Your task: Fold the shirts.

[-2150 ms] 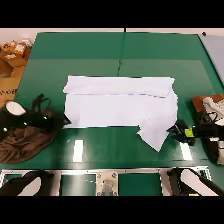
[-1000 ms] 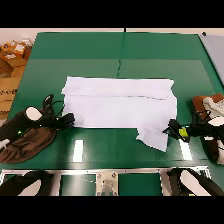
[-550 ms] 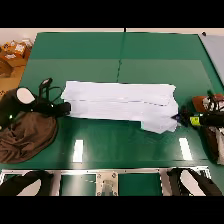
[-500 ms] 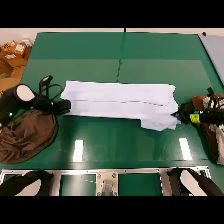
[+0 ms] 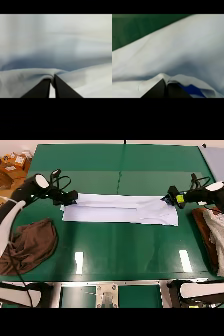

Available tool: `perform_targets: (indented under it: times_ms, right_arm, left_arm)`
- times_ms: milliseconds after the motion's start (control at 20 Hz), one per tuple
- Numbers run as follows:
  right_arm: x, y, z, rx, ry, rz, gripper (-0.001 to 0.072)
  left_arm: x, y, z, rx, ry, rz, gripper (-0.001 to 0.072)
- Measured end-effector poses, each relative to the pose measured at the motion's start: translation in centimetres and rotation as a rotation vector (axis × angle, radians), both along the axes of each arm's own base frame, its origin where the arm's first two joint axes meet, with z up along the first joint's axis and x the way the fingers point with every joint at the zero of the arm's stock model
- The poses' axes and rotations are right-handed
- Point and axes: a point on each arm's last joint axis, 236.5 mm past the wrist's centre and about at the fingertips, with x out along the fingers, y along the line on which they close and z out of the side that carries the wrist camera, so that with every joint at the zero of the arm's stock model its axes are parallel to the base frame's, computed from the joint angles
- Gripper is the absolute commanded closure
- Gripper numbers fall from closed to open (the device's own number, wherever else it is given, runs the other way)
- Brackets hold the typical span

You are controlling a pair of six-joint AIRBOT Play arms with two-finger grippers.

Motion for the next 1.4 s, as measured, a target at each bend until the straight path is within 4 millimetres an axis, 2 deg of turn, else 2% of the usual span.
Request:
perform_targets:
  times_ms: [50, 100, 200, 300, 400, 500, 700, 850, 950, 1300, 1350, 1400]
  right_arm:
    - [1.4, -0.3, -0.8, 0.002, -0.001, -0.006, 0.0275]
    - [2.6, -0.7, -1.5, 0.003, -0.004, -0.011, 0.0197]
    - [4.5, -2.4, -1.4, -0.002, -0.034, -0.016, 0.0196]
    - [5.0, -4.6, -0.5, -0.003, -0.054, 0.002, 0.012]
    - [3.9, -7.3, 0.0, 0.004, -0.047, 0.036, 0.0114]
    - [2.0, -9.6, -0.1, 0.02, -0.023, 0.064, 0.0096]
    - [-1.2, -11.8, -2.4, 0.046, 0.016, 0.093, 0.0096]
    - [-2.4, -11.2, -5.1, 0.067, 0.046, 0.128, 0.0096]
    - [-2.4, -10.2, -5.9, 0.095, 0.044, 0.15, 0.0096]
    - [-1.9, -6.5, -6.3, 0.141, -0.01, 0.265, 0.0097]
    - [-1.8, -5.8, -6.2, 0.144, -0.013, 0.28, 0.0097]
    - [-1.7, -5.1, -6.1, 0.148, -0.013, 0.296, 0.0097]
  left_arm:
    - [1.2, -0.2, -0.5, -0.009, -0.018, 0.011, 0.0053]
    - [2.5, -0.2, -0.7, -0.02, -0.046, 0.034, 0.0052]
    - [4.8, 1.0, -0.3, -0.026, -0.099, 0.081, 0.0051]
    - [6.7, 3.3, 1.4, -0.036, -0.138, 0.127, 0.0052]
    - [7.4, 5.6, 3.2, -0.046, -0.137, 0.151, 0.0052]
    - [7.1, 7.1, 4.4, -0.054, -0.106, 0.15, 0.0053]
    - [6.0, 7.6, 5.3, -0.066, -0.051, 0.119, 0.0053]
    - [5.6, 6.9, 5.6, -0.07, -0.038, 0.096, 0.0053]
    - [5.5, 6.5, 5.8, -0.074, -0.038, 0.085, 0.0053]
    - [5.2, 4.3, 5.8, -0.073, -0.034, 0.04, 0.0055]
    - [5.1, 3.8, 5.9, -0.072, -0.038, 0.028, 0.0202]
    - [5.1, 3.0, 5.9, -0.072, -0.043, 0.015, 0.0578]
